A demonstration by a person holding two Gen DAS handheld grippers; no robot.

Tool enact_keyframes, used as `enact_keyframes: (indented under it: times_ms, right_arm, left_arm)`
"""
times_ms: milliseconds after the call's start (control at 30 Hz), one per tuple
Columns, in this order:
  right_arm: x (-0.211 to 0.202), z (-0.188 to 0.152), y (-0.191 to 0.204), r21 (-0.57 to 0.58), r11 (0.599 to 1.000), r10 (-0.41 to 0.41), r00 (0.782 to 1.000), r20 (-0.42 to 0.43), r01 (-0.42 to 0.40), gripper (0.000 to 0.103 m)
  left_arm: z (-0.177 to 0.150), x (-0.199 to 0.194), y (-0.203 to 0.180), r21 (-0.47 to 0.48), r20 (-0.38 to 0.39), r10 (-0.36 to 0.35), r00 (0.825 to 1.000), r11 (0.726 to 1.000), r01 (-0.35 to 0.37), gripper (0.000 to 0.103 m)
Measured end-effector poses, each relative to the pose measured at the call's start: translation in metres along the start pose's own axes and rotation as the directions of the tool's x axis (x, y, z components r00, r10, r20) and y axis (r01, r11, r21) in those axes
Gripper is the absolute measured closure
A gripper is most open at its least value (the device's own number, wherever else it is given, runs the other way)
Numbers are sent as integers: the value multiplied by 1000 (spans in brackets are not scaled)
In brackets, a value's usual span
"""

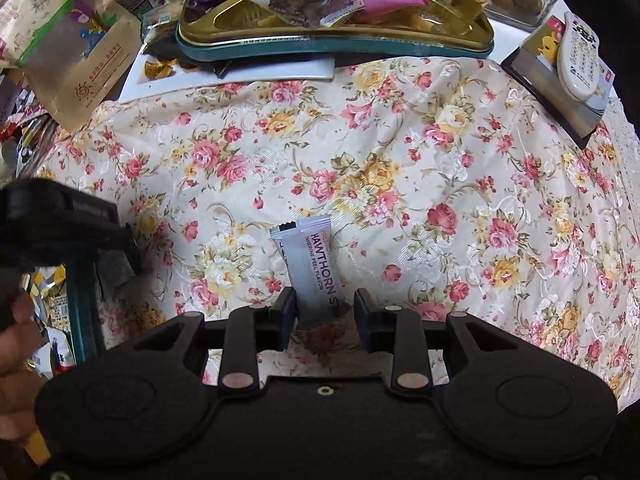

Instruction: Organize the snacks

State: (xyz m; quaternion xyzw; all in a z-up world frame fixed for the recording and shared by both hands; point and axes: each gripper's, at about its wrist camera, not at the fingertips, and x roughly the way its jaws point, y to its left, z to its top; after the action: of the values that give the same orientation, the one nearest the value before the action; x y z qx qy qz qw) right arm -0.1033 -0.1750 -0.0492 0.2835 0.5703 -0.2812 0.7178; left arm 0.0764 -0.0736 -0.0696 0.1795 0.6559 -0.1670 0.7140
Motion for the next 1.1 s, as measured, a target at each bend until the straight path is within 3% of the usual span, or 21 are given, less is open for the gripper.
enact_keyframes:
  times_ms: [400, 533, 633, 767, 867, 967, 1100]
  right_arm:
    - [-3, 0, -8, 30, 999, -28, 1000, 4, 28, 70]
    - [5, -2, -12, 35, 998, -59, 998, -19, 60, 70]
    - [8, -4, -17, 56, 997, -50, 998, -42, 53, 70]
    - [3, -5, -26, 78, 996, -34, 999, -39, 37, 70]
    - [1, -5, -31, 84, 996, -36, 999, -31, 38, 70]
    - [2, -6, -35, 95, 995, -32, 999, -39, 35, 70]
    - [-2, -9, -36, 91, 995, -30, 999, -37, 33, 70]
  left_arm:
    - [-29, 2, -14, -11, -106, -152, 983, 988, 151, 58]
    - [-37, 0, -29, 31, -103, -157, 982, 986, 161, 58]
    - [-38, -8, -32, 29, -96, -201, 975, 978, 205, 58]
    - [-32, -38, -16, 3, -11, -274, 962, 962, 274, 58]
    - [-25, -52, -2, 16, 61, -254, 965, 967, 254, 58]
    - [-34, -59, 6, 29, 105, -192, 976, 981, 190, 58]
    - [-61, -60, 9, 27, 102, -181, 978, 984, 179, 58]
